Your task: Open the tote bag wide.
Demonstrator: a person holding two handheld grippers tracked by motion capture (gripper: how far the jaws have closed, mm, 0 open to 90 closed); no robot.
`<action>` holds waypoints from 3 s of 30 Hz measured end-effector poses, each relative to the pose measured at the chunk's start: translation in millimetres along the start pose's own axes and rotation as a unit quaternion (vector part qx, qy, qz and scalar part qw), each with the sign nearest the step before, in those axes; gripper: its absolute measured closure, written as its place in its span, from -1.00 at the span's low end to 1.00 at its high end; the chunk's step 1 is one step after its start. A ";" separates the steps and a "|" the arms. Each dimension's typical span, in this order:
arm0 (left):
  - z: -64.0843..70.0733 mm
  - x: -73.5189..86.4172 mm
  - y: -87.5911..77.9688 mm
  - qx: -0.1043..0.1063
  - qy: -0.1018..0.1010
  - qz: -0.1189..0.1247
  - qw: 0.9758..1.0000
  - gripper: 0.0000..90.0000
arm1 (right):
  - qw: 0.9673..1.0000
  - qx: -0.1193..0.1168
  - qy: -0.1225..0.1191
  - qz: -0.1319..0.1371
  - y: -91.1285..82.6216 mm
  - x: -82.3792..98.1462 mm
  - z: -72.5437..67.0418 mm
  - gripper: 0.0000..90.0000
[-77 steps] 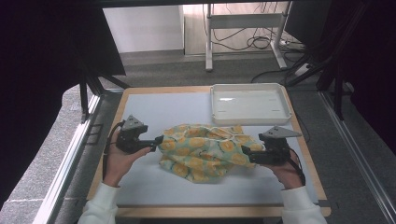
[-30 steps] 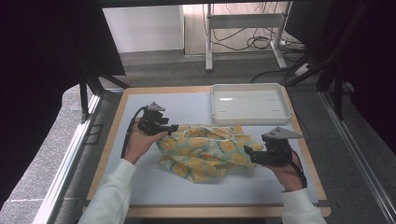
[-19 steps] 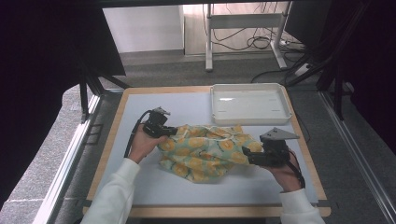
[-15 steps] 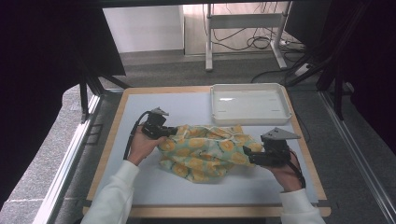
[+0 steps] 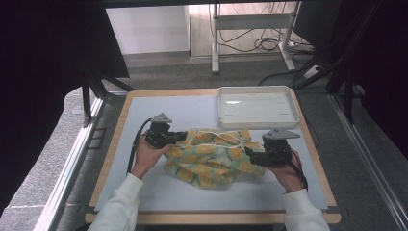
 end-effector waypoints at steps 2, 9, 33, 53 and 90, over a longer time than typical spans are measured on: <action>-0.4 0.3 -0.9 0.002 0.000 0.000 1.000 0.99 | 1.000 -0.001 -0.001 0.002 2.7 -4.3 0.8 -0.47; -2.0 3.4 1.5 0.007 -0.009 -0.001 1.000 0.99 | 1.000 -0.017 -0.003 0.010 10.8 -12.5 5.0 -0.39; -0.3 2.9 2.3 0.019 -0.013 0.003 1.000 0.99 | 0.999 -0.035 -0.021 -0.020 46.3 -11.4 9.9 -0.22; 1.4 1.7 4.6 0.023 -0.014 0.004 1.000 0.99 | 0.995 -0.048 -0.063 -0.059 88.8 -26.2 0.6 0.06; -0.2 3.4 0.7 0.025 -0.013 0.011 1.000 0.99 | 0.999 -0.038 -0.014 -0.019 74.7 -18.9 21.4 0.98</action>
Point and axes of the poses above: each handheld gripper's, and its own axes: y roughly forward along the jaws, x roughly out of its underside, z roughly to its right, the point moved 4 cm from there along y, roughly forward along the jaws, and after that the axes turned 4 degrees about -z, right-handed, at the moved point
